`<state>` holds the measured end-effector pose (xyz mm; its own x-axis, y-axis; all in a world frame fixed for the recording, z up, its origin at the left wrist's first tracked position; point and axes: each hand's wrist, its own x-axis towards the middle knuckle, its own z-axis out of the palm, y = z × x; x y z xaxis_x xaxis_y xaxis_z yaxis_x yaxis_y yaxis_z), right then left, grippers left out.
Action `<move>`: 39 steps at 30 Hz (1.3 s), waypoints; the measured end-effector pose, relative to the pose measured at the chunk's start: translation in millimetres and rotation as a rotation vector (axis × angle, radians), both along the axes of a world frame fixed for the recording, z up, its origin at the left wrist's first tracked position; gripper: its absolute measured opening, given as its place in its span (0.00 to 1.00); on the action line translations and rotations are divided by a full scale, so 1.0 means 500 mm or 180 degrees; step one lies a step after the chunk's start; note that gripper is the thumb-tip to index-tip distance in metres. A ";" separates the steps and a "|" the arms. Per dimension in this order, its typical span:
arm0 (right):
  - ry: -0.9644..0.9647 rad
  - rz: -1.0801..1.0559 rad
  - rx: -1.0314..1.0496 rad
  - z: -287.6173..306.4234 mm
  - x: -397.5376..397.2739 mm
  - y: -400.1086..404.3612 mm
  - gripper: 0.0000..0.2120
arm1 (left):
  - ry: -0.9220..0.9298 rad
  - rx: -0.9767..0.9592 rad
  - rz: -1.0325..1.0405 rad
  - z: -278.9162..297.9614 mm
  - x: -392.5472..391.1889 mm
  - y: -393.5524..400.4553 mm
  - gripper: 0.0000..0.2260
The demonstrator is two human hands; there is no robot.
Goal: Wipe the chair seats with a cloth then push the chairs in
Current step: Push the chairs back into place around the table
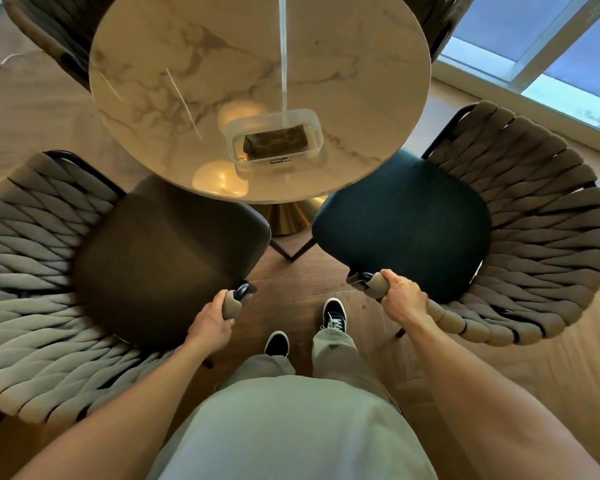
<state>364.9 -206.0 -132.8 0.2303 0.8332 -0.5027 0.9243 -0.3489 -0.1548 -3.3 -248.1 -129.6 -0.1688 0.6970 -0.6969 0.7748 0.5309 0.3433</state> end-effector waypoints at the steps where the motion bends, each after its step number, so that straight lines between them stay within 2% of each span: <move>1: -0.0001 0.0001 -0.0004 0.000 0.000 0.001 0.23 | 0.0008 0.0014 0.0008 -0.002 -0.001 -0.001 0.30; 12: 0.0022 -0.0045 0.0116 -0.003 0.000 0.003 0.27 | 0.0003 0.0109 -0.0166 0.000 -0.008 0.000 0.30; 24: 0.0038 -0.0159 0.0216 -0.023 -0.009 0.012 0.22 | 0.0017 0.0091 -0.0410 0.012 -0.013 -0.001 0.30; 39: -0.0178 -0.0069 0.0303 -0.030 -0.014 0.006 0.22 | 0.0000 0.0146 -0.0567 0.028 -0.030 -0.032 0.29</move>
<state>357.8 -202.9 -147.9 0.2743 0.8711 -0.4074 0.9248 -0.3551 -0.1367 -18.1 -263.9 -115.7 -0.0398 0.7469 -0.6638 0.8551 0.3691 0.3640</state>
